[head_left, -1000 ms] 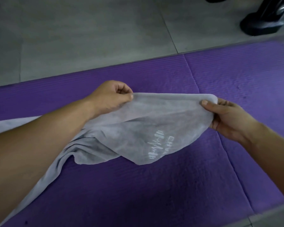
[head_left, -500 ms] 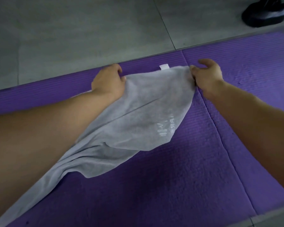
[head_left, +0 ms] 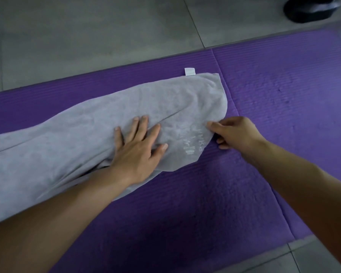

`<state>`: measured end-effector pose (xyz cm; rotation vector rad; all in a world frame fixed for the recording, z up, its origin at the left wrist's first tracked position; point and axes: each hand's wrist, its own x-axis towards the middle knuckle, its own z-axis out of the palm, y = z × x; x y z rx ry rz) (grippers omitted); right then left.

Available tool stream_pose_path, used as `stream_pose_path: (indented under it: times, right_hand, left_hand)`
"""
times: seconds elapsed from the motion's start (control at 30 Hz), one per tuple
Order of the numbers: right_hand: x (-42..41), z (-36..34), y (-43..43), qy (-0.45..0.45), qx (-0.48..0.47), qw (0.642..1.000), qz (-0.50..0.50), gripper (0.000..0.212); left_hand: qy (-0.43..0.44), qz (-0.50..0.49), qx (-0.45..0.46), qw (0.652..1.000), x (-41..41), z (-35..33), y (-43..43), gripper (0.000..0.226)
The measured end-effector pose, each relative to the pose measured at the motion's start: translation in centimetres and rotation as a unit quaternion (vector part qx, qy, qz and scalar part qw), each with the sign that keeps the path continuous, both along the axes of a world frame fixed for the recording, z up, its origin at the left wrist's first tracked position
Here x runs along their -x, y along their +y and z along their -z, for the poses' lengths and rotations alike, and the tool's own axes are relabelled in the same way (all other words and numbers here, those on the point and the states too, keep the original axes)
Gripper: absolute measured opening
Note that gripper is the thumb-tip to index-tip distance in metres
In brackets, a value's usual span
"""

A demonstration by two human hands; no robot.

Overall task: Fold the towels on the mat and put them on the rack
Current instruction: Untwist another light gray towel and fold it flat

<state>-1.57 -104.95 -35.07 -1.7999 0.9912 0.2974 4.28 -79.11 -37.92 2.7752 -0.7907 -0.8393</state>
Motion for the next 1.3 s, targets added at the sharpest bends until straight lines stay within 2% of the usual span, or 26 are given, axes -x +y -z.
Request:
stream_pose_path:
  times: [0.17, 0.23, 0.3, 0.4, 0.53, 0.6, 0.7, 0.8, 0.97, 1.03, 1.13, 1.17, 1.23, 1.3]
  right_hand:
    - [-1.2, 0.0, 1.5, -0.037, -0.003, 0.999, -0.019, 0.021]
    - [-1.1, 0.0, 2.0, -0.111, -0.087, 0.989, 0.046, 0.017]
    - [-0.8, -0.4, 2.5, -0.177, -0.202, 0.955, 0.13, 0.005]
    - [-0.2, -0.3, 2.6, -0.194, -0.277, 0.92, 0.197, 0.017]
    - [-0.2, 0.0, 1.9, -0.18, -0.329, 0.902, 0.212, 0.032]
    - [-0.3, 0.1, 1.5, -0.165, -0.342, 0.904, 0.197, 0.034]
    - [-0.6, 0.3, 1.1, -0.145, -0.328, 0.919, 0.163, 0.032]
    - [-0.3, 0.6, 0.6, -0.124, -0.25, 0.957, 0.08, 0.025]
    - [0.6, 0.2, -1.5, -0.052, -0.198, 0.971, -0.121, 0.047]
    - [0.8, -0.1, -2.4, -0.008, -0.145, 0.976, -0.165, 0.046]
    - [0.9, -0.7, -3.3, 0.03, -0.088, 0.981, -0.169, 0.013]
    - [1.0, -1.0, -3.6, 0.042, -0.071, 0.983, -0.167, 0.01]
    - [1.5, -1.4, -4.3, 0.059, -0.042, 0.984, -0.164, 0.018]
    - [2.6, -1.4, -5.0, 0.04, -0.082, 0.986, -0.143, 0.018]
  left_hand:
    - [0.012, -0.002, -0.004, 1.0, 0.0, -0.5, -0.1, 0.074]
    - [0.023, -0.011, 0.003, 1.0, -0.3, -0.9, -0.2, 0.073]
    - [0.036, -0.023, 0.017, 0.999, -0.6, -1.2, -0.3, 0.069]
    - [0.054, -0.032, 0.026, 0.998, -0.9, -1.6, -0.4, 0.068]
    - [0.076, -0.042, 0.028, 0.996, -0.9, -2.0, -0.6, 0.068]
    - [0.083, -0.047, 0.028, 0.995, -1.0, -2.1, -0.6, 0.068]
    - [0.087, -0.048, 0.025, 0.995, -1.1, -2.2, -0.5, 0.068]
    - [0.087, -0.043, 0.019, 0.995, -1.3, -2.0, -0.4, 0.067]
    - [0.08, -0.038, 0.019, 0.996, -1.3, -1.8, -0.3, 0.068]
    - [0.078, -0.037, 0.017, 0.996, -1.3, -1.8, -0.3, 0.067]
    - [0.075, -0.04, 0.017, 0.996, -1.4, -1.7, -0.3, 0.065]
    - [0.073, -0.041, 0.018, 0.996, -1.3, -1.7, -0.3, 0.065]
    - [0.069, -0.041, 0.02, 0.997, -1.2, -1.6, -0.3, 0.065]
    - [0.067, -0.043, 0.022, 0.997, -1.1, -1.5, -0.3, 0.064]
